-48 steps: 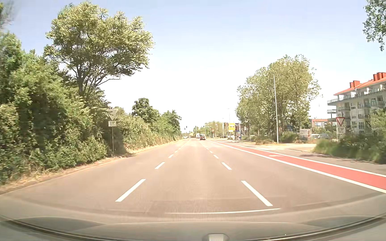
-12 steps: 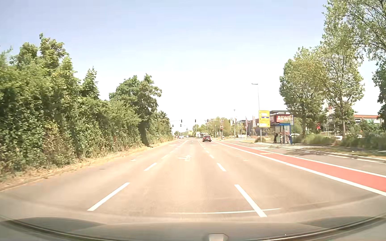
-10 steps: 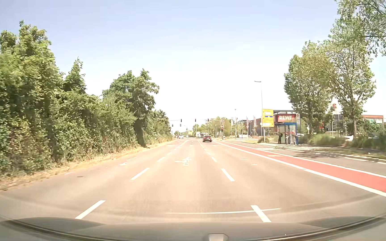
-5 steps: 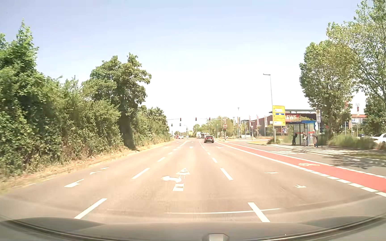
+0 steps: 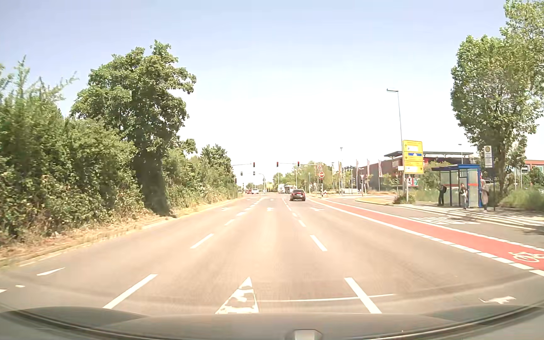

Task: Follow the waypoints while adhering to traffic rules and regulations

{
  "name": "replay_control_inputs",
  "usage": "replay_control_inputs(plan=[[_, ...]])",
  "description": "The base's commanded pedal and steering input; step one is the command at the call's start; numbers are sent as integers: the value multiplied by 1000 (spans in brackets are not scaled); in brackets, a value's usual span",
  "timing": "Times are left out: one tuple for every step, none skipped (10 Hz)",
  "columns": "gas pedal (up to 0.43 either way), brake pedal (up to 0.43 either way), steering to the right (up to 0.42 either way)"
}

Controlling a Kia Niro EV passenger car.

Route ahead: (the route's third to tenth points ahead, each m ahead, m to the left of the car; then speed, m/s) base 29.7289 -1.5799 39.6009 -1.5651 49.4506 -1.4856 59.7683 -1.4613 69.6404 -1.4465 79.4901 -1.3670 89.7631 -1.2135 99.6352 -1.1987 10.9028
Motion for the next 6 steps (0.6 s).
replay_control_inputs(plan=[[0, 213, -4], [0, 220, -4], [0, 213, -4], [0, 220, -4], [0, 220, -4], [0, 220, -4]])
